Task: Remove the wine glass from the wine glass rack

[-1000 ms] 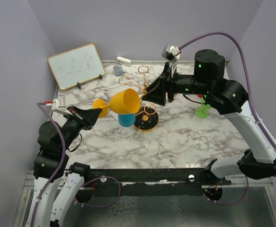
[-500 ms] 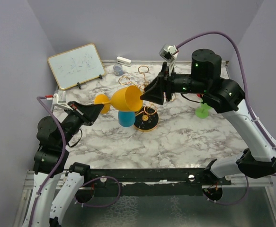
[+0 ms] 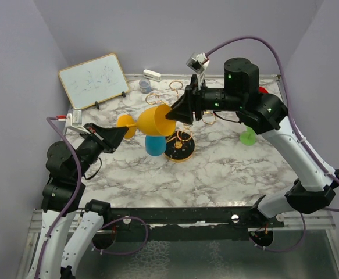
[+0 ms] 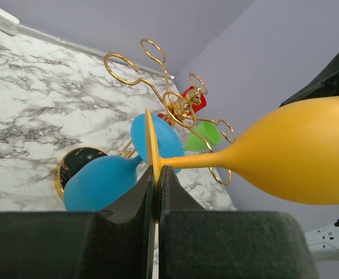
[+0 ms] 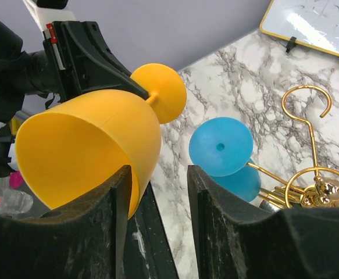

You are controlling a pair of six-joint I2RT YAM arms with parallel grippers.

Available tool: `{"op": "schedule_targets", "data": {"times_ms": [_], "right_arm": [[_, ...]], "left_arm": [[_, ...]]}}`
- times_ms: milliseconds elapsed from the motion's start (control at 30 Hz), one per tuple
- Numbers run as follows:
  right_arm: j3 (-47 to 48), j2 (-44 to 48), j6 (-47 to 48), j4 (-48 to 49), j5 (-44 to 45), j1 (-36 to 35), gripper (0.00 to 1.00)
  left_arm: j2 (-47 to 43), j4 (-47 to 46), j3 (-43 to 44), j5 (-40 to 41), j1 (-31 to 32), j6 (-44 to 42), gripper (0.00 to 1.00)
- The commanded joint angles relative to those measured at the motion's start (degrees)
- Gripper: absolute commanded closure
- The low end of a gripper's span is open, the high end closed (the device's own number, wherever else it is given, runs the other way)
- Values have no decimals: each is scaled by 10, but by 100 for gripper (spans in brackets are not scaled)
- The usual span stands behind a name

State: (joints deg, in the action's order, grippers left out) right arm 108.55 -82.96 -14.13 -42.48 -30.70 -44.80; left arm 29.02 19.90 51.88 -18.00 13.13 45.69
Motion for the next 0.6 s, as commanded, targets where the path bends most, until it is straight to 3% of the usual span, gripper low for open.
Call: {"op": "schedule_targets", "data": {"times_ms": [0, 100, 167, 200, 233, 367, 467, 567], "right_arm": [[21, -21, -18, 25, -14, -1, 59], [29, -30, -21, 23, -10, -1, 71], [29, -30, -23, 24, 0, -1, 93], [26, -28, -26, 25, 9, -1, 98], [23, -24, -28, 27, 18, -1, 99], [5, -5, -32, 36, 53, -1, 99], [-3, 14, -34, 38, 83, -1, 99], [-8, 36, -34, 40, 130, -1, 99]], "left_arm": [[5, -23, 11, -15, -2, 2, 100], [5, -22, 10, -14, -2, 1, 100], [5, -19, 10, -11, -2, 0, 100], [5, -16, 10, -10, -2, -1, 100], [4, -14, 10, -9, -2, -1, 98], [3, -3, 7, 0, -2, -6, 63], [2, 13, 6, 17, -2, -11, 52], [-3, 37, 7, 55, -2, -25, 47]]}}
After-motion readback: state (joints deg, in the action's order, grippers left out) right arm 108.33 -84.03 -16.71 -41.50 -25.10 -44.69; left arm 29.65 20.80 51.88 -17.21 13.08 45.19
